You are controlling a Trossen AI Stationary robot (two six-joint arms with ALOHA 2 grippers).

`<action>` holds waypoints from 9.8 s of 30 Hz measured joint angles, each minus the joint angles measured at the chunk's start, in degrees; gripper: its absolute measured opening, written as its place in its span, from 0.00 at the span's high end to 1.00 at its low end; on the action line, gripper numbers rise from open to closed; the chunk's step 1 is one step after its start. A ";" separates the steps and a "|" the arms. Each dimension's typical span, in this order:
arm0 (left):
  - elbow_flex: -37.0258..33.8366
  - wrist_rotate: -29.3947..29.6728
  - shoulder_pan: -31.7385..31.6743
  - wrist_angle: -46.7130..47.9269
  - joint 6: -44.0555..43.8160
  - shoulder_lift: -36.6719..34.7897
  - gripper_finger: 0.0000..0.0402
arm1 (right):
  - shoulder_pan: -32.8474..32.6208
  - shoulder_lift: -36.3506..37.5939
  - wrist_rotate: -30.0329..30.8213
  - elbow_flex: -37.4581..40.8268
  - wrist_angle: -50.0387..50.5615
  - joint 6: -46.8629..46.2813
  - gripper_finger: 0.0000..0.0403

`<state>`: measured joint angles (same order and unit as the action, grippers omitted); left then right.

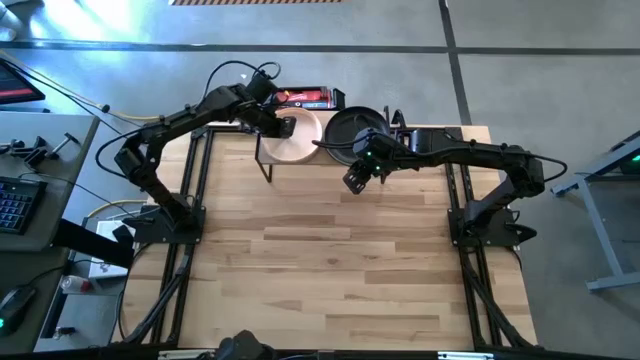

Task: Place and stack plates onto a shelf
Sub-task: Stack the light orange plate on the top of the white plate on the shelf, then return to Home Position

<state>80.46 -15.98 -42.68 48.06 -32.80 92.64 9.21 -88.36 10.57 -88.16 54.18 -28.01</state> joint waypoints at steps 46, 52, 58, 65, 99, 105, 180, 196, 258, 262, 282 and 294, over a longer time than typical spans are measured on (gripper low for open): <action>-21.36 9.30 20.65 -9.99 17.27 -55.25 0.96 | -3.28 31.80 -0.10 42.00 -34.60 13.66 0.61; -33.63 9.33 21.13 -17.41 18.36 -65.27 0.96 | -3.26 40.13 -1.72 53.18 -44.91 15.23 0.61; -45.05 11.92 21.11 -19.29 20.42 -73.89 0.96 | -3.28 44.45 -5.14 60.83 -50.99 15.28 0.61; -55.40 12.43 21.09 -19.87 21.34 -81.58 0.96 | -3.10 46.17 -5.16 66.98 -57.04 16.29 0.61; -74.09 11.10 21.09 -30.01 20.21 -91.91 0.96 | -3.10 46.07 -9.68 85.44 -83.21 17.54 0.61; -74.09 11.29 21.09 -29.23 19.94 -91.91 0.96 | -3.10 45.99 -10.41 87.62 -84.70 14.26 0.61; -74.02 13.87 26.82 -29.14 24.46 -92.39 0.96 | -3.10 60.58 -10.34 87.69 -76.65 10.05 0.61; -74.02 13.87 35.30 -29.21 24.46 -92.41 0.96 | -3.11 79.05 -10.34 87.69 -71.84 10.05 0.61; -74.05 13.87 35.28 -29.27 24.46 -92.30 0.96 | -3.12 87.95 -10.34 87.69 -69.19 10.05 0.61; -74.05 13.87 35.28 -29.26 24.46 -92.30 0.96 | -3.11 87.95 -10.34 87.69 -69.18 10.05 0.61; -74.05 13.87 35.28 -29.25 24.46 -92.30 0.96 | -3.12 87.95 -10.34 87.69 -69.18 10.05 0.61; -74.05 13.87 35.28 -29.26 24.46 -92.29 0.96 | -3.12 87.95 -10.34 87.69 -69.18 10.05 0.61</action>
<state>6.42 -2.11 -7.40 18.80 -8.34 0.34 6.09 -0.40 0.23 -0.47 -15.00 -17.96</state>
